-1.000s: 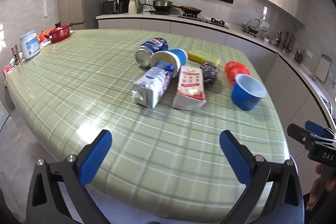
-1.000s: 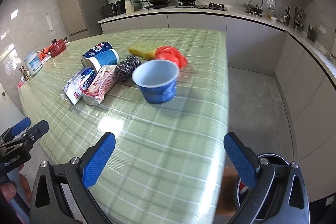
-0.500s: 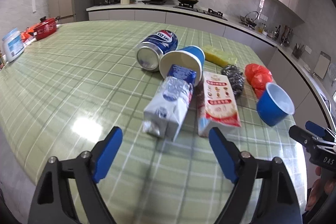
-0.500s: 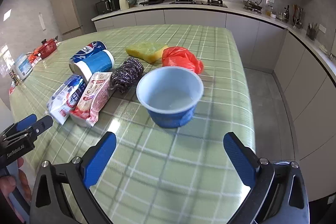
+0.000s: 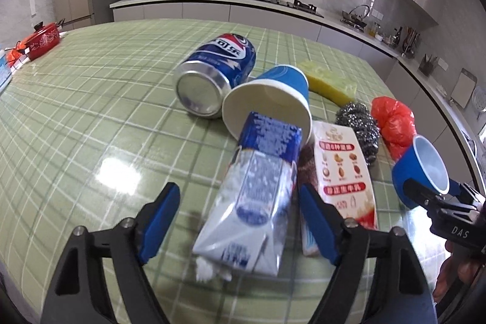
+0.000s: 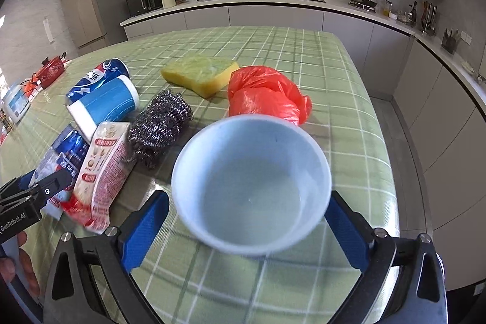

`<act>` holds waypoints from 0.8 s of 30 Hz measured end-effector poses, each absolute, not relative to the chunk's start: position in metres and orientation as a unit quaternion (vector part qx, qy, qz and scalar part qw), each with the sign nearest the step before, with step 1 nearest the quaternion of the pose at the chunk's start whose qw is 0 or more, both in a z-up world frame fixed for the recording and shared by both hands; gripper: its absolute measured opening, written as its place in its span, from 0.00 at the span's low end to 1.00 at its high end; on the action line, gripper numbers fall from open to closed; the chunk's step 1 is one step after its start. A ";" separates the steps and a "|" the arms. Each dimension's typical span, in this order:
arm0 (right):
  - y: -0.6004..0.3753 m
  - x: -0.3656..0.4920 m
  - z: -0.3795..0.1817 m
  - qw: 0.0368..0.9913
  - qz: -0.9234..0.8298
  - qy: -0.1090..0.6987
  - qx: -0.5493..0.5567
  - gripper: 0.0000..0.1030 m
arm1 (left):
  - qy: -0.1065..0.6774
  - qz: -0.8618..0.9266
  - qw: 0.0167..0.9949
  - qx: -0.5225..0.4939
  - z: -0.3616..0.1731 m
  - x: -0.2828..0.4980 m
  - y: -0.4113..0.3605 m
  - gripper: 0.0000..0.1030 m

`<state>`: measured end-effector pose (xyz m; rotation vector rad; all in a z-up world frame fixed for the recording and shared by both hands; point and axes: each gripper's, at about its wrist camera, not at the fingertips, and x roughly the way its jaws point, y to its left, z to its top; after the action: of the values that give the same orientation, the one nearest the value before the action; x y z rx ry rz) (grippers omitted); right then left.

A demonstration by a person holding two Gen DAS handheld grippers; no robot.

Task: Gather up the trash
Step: 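Grasp the blue paper cup with the right tool while the left tool grasps the white milk carton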

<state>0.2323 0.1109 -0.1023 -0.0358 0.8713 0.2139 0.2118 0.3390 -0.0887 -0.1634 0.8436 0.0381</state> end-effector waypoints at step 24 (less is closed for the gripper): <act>0.095 0.210 -0.083 0.908 0.117 0.403 0.004 0.75 | 0.388 0.022 0.918 -0.077 -0.068 0.181 0.335 0.47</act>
<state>0.2102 0.0945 -0.0831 0.0073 0.8325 0.2415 0.1806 0.3352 -0.0683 -0.1581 0.7974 0.0454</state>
